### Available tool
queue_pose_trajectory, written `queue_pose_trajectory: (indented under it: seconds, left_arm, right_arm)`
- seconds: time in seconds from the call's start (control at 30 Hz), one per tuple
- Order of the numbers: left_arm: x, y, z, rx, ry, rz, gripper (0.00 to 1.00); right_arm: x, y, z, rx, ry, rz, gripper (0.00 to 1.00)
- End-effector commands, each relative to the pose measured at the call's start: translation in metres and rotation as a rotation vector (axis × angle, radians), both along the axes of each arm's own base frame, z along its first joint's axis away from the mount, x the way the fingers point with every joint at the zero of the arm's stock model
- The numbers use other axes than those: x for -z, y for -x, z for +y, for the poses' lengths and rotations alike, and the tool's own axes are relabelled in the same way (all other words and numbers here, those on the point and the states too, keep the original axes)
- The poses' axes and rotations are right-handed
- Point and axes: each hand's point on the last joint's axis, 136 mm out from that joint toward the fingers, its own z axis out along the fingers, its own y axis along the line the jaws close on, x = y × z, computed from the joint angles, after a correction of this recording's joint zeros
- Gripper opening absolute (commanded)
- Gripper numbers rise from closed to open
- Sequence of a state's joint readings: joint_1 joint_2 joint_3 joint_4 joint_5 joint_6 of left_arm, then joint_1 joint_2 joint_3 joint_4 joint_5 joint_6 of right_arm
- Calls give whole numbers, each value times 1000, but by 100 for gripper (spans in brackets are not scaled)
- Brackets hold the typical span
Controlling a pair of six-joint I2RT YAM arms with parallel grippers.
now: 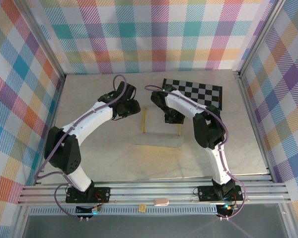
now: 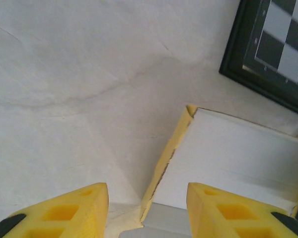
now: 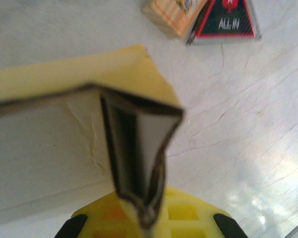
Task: Fold the paper box
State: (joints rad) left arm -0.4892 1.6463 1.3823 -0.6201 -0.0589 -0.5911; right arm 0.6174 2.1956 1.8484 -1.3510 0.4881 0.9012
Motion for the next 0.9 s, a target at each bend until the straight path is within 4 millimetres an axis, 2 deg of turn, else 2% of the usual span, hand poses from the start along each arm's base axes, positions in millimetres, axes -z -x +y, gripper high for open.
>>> queue_pose_trajectory:
  seconds: [0.0, 0.13, 0.3, 0.47, 0.63, 0.77, 0.87]
  left_arm:
    - [-41, 6, 17, -22, -16, -51, 44]
    - [-61, 16, 27, -21, -42, -75, 44]
    - [-81, 28, 38, -11, -65, -103, 44]
    - [-90, 40, 44, 3, -79, -106, 44]
    - [-94, 51, 50, 15, -91, -106, 44]
    - [-94, 58, 53, 27, -97, -98, 44]
    - [-94, 62, 51, 48, -93, -89, 44]
  right_arm:
    - [11, 17, 0, 193, -84, 39, 0]
    - [16, 33, 14, 444, -185, 53, 0]
    - [36, 54, 39, 804, -318, 143, 0]
    - [43, 63, 50, 1051, -289, 182, 0]
    - [51, 66, 65, 1220, -291, 212, 0]
    - [59, 67, 88, 1305, -342, 234, 22]
    - [49, 56, 98, 1259, -386, 212, 39]
